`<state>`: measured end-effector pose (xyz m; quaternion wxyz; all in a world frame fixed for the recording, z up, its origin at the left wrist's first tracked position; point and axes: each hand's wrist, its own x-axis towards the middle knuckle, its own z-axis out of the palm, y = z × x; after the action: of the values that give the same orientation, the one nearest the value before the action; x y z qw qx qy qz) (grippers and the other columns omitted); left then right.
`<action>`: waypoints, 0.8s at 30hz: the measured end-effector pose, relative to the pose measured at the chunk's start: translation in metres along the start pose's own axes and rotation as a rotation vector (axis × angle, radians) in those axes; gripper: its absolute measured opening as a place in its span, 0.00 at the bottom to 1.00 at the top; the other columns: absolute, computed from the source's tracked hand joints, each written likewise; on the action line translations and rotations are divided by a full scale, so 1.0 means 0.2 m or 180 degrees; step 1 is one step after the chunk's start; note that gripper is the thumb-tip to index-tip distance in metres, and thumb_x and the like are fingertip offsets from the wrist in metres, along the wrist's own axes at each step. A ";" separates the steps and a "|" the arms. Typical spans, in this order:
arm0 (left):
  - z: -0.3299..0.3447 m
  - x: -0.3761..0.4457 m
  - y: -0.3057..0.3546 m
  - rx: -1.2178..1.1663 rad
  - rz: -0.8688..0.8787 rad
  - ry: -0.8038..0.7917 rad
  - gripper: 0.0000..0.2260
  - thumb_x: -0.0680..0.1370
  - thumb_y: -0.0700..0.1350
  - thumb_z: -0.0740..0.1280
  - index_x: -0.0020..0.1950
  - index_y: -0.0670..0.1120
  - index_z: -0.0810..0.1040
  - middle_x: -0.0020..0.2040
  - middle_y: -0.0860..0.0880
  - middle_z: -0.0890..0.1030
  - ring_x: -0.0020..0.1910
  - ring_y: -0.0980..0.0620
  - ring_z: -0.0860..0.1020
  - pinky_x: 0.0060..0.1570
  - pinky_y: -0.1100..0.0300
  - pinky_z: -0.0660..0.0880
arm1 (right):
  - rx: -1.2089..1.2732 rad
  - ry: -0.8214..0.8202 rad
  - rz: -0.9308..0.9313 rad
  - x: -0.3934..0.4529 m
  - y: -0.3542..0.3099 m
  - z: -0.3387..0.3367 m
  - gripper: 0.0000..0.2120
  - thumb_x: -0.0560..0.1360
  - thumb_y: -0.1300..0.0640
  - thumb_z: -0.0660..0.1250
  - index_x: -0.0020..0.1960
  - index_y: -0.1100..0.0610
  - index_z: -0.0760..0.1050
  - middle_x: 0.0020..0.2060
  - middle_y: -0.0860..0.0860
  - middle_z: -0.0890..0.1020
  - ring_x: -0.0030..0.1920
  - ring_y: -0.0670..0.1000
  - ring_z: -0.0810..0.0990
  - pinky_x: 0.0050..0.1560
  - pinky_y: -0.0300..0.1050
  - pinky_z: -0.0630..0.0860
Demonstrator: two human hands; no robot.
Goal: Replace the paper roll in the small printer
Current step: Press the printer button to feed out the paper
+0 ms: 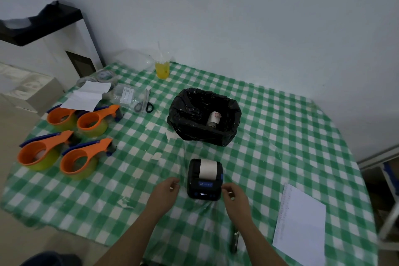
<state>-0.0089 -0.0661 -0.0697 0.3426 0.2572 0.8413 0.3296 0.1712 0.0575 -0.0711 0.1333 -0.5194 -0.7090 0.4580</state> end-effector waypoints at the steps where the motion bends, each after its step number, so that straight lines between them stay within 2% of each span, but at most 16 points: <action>1: 0.00 0.00 0.00 0.0017 0.0004 -0.0002 0.11 0.78 0.42 0.62 0.60 0.44 0.76 0.56 0.43 0.81 0.51 0.47 0.79 0.48 0.60 0.72 | 0.0006 0.0002 0.0004 0.00 0.00 0.00 0.06 0.76 0.62 0.63 0.46 0.53 0.76 0.44 0.51 0.80 0.41 0.44 0.76 0.37 0.33 0.69; 13: 0.01 -0.03 0.02 0.0342 -0.0021 0.0002 0.12 0.78 0.44 0.60 0.61 0.46 0.75 0.56 0.44 0.82 0.53 0.47 0.79 0.52 0.55 0.75 | -0.0081 0.0015 0.0045 -0.04 0.05 -0.03 0.06 0.76 0.60 0.63 0.45 0.50 0.75 0.43 0.50 0.80 0.42 0.47 0.77 0.40 0.37 0.71; 20: 0.04 -0.05 0.00 0.0763 -0.0044 0.0021 0.13 0.79 0.44 0.58 0.63 0.45 0.73 0.56 0.44 0.81 0.52 0.47 0.79 0.49 0.56 0.74 | -0.0218 0.0018 0.0194 -0.07 0.09 -0.06 0.05 0.76 0.59 0.62 0.46 0.51 0.74 0.43 0.50 0.78 0.41 0.47 0.76 0.39 0.37 0.70; 24: 0.04 -0.06 -0.01 0.0922 -0.0054 -0.0007 0.13 0.79 0.43 0.57 0.62 0.44 0.73 0.56 0.42 0.81 0.51 0.45 0.79 0.46 0.56 0.72 | -0.0361 -0.0036 0.0232 -0.08 0.13 -0.08 0.05 0.76 0.59 0.62 0.50 0.55 0.76 0.45 0.52 0.79 0.42 0.48 0.77 0.39 0.36 0.69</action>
<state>0.0038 -0.0717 -0.0712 0.3055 0.2972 0.8819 0.2015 0.2033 0.0534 -0.0783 0.0830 -0.5490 -0.7152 0.4246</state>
